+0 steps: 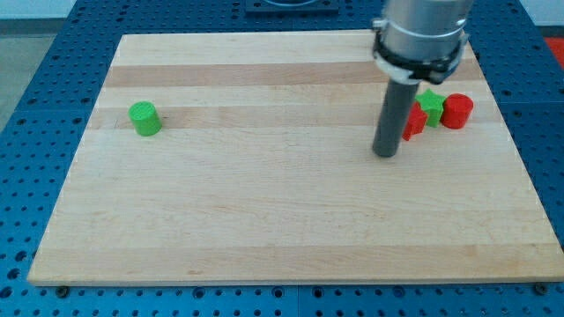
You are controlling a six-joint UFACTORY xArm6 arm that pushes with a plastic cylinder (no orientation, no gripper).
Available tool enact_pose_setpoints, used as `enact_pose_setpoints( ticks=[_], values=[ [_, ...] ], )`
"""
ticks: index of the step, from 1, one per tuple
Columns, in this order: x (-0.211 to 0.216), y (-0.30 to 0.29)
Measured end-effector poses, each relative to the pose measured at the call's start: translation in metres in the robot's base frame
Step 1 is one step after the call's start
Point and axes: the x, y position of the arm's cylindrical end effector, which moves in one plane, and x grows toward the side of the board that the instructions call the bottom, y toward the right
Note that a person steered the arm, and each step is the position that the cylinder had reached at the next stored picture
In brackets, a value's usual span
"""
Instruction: Move the group of blocks right a bit
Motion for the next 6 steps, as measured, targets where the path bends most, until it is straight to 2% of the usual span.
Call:
enact_pose_setpoints(
  ticks=[1, 2, 3, 6],
  values=[
    [-0.01, -0.044],
    [-0.044, -0.05],
    [-0.061, -0.034],
    [-0.054, 0.038]
  ],
)
